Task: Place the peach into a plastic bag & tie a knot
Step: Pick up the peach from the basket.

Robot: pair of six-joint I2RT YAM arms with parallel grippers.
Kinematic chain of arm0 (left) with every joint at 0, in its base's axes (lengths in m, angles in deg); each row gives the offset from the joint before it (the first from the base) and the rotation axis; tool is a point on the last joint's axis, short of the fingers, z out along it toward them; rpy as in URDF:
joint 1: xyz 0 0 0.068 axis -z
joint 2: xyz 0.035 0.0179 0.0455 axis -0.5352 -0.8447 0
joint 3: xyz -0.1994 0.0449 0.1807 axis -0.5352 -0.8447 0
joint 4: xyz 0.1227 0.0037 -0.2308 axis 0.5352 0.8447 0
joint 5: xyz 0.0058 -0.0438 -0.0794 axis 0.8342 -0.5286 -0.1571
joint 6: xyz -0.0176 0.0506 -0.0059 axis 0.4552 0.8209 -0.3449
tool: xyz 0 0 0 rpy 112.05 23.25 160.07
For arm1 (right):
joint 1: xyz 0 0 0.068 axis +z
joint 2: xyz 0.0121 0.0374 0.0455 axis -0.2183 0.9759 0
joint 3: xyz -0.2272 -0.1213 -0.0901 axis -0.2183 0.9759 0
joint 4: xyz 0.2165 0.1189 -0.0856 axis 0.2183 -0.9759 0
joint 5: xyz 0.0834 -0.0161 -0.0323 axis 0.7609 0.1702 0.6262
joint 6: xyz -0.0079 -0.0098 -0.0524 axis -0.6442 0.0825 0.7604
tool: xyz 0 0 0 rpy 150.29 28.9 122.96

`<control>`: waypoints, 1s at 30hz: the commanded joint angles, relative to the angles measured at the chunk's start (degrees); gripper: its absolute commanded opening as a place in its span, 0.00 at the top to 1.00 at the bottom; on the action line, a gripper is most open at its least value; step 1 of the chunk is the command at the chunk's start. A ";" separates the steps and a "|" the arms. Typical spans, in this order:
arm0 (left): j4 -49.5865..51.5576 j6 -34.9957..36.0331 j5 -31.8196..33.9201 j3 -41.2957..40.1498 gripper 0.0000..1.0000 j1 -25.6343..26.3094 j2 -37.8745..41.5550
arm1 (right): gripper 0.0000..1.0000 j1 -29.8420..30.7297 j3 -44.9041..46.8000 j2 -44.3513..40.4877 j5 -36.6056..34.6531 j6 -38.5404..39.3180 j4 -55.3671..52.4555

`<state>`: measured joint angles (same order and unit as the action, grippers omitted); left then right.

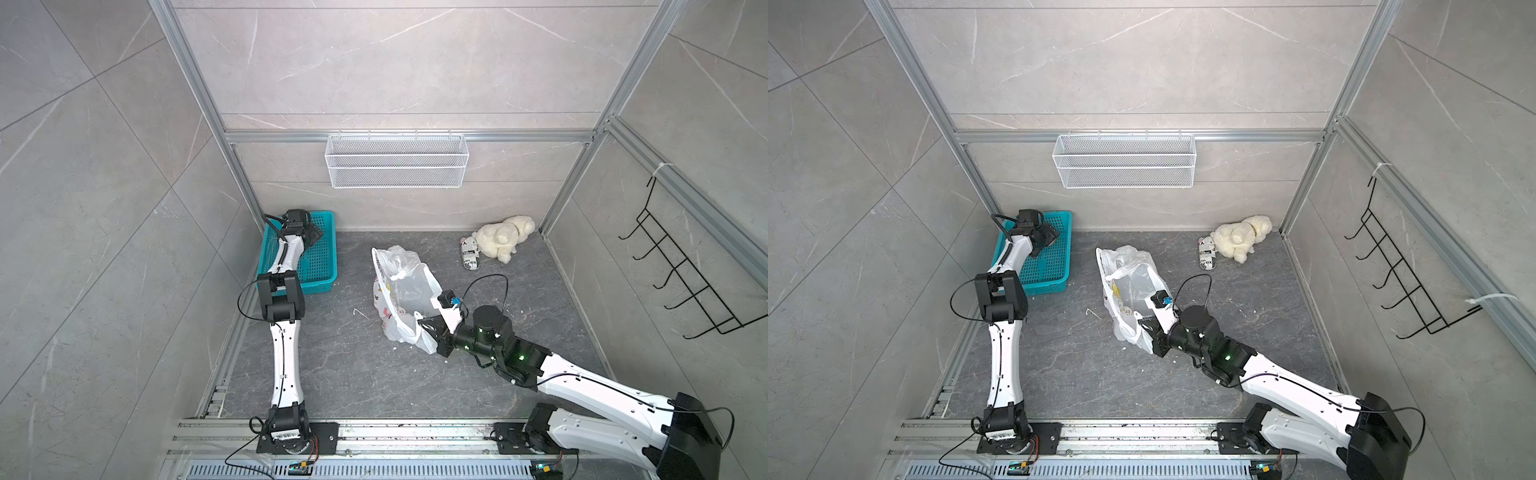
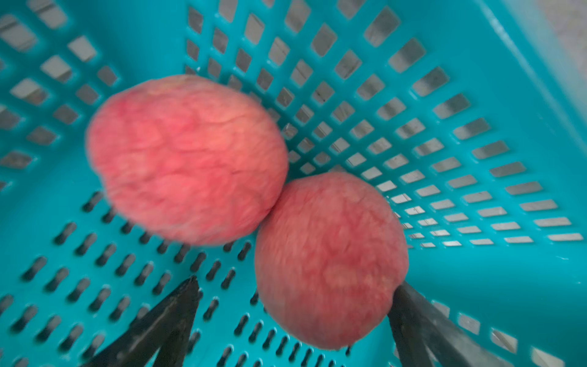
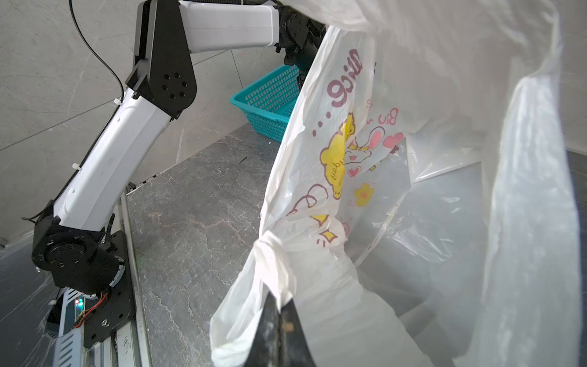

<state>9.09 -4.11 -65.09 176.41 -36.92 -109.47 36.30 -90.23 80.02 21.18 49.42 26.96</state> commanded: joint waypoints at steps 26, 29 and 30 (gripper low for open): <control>-19.82 -4.10 -12.60 -14.04 0.57 0.49 11.15 | 1.00 0.91 0.21 -0.74 -1.00 1.52 1.05; -19.99 -3.94 -14.93 -18.72 0.59 2.11 17.40 | 1.00 0.91 0.47 -1.10 -1.19 1.34 1.44; -20.16 -4.09 -15.22 -20.69 0.59 2.66 19.53 | 1.00 0.93 0.55 -1.10 -1.38 1.24 1.40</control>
<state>-7.15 -6.32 -75.52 157.92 -36.37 -99.76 36.89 -90.23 79.94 20.77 49.90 27.03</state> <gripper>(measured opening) 0.572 0.040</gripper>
